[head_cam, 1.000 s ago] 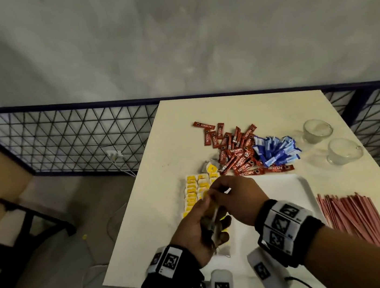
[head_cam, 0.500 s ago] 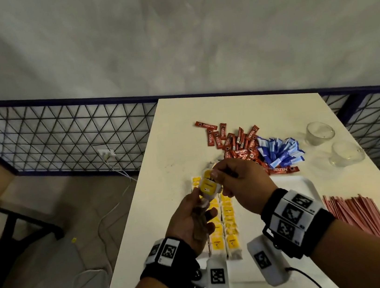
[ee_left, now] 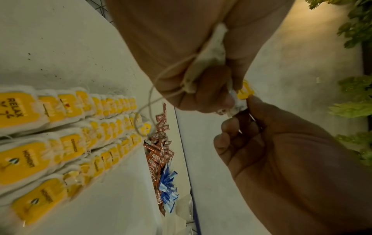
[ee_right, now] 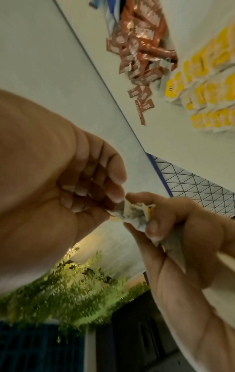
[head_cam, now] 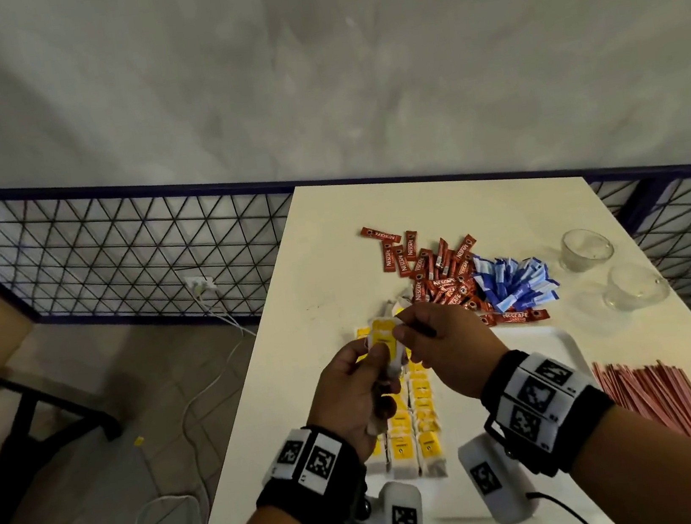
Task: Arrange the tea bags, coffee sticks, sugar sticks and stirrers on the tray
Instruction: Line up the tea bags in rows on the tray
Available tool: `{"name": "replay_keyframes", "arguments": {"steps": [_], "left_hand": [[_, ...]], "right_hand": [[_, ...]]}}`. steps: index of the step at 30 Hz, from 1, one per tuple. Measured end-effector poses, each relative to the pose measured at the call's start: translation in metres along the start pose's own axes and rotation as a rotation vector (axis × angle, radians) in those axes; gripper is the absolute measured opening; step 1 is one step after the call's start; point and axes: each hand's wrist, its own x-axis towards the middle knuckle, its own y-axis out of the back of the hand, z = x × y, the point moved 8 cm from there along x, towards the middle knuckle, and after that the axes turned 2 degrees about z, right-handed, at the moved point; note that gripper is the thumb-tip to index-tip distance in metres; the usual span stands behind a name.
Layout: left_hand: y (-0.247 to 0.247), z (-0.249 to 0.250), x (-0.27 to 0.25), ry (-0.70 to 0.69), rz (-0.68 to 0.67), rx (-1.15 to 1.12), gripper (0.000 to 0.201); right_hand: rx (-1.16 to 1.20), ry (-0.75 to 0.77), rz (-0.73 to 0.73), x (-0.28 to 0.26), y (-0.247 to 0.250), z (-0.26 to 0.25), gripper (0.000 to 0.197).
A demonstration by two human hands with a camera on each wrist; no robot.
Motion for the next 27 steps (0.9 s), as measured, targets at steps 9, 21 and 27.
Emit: {"name": "replay_keyframes", "arguments": {"steps": [9,21,27], "left_hand": [[0.001,0.005,-0.017,-0.037,-0.023,0.179,0.020],[0.014,0.036,-0.013,-0.115,0.162,0.076,0.024],[0.041,0.036,-0.013,-0.211,0.173,0.367,0.019]], "right_hand": [[-0.331,0.200,0.064,-0.004,0.022,-0.012,0.017],[-0.259,0.146,-0.202,-0.015,0.000,0.010,0.013],[-0.284,0.067,-0.186,-0.017,0.002,0.026,0.008]]}}
